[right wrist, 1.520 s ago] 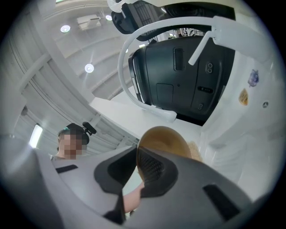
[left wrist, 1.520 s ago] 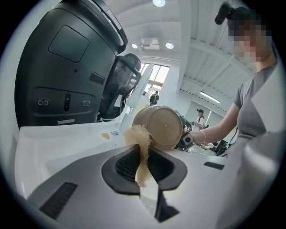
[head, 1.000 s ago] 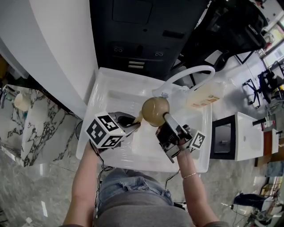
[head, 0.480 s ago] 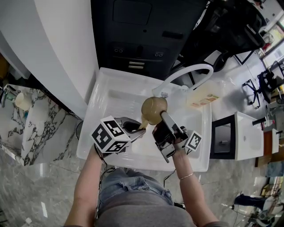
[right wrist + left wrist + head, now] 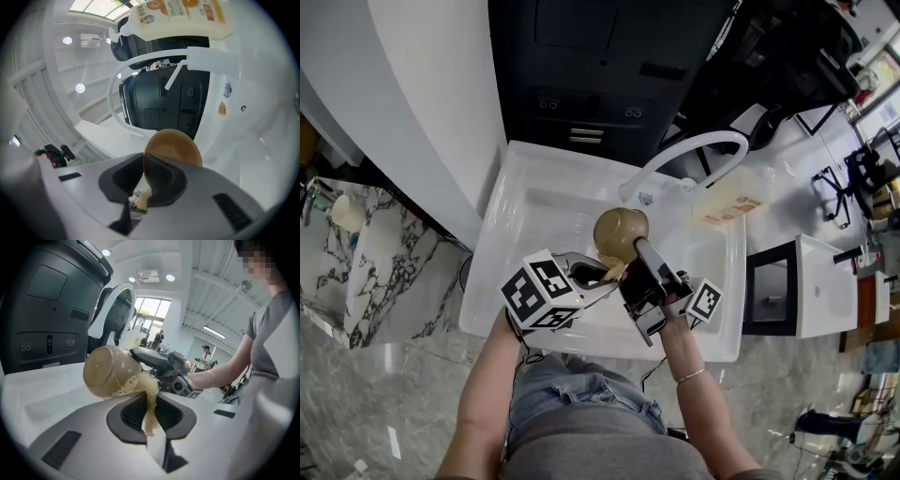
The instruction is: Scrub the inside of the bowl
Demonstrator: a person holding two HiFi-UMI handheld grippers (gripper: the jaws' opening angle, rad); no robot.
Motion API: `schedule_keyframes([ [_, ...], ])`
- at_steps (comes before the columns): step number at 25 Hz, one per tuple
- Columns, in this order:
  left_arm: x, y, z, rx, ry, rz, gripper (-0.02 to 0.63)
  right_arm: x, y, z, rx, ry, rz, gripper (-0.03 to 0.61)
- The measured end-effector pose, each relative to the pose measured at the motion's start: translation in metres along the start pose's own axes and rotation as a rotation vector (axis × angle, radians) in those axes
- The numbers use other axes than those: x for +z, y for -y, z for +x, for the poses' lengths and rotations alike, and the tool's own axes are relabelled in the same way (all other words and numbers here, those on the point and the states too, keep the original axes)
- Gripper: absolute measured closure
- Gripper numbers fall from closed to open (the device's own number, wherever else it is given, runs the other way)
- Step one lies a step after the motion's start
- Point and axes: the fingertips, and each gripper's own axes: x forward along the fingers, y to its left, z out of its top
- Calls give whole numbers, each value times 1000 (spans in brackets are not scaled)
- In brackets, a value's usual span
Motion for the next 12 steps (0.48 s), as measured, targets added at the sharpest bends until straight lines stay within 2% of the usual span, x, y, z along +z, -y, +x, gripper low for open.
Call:
schedule_keyframes([
  [12,10,24,-13,-26,-32,111,568,8,16,-12,-50,7,22,555],
])
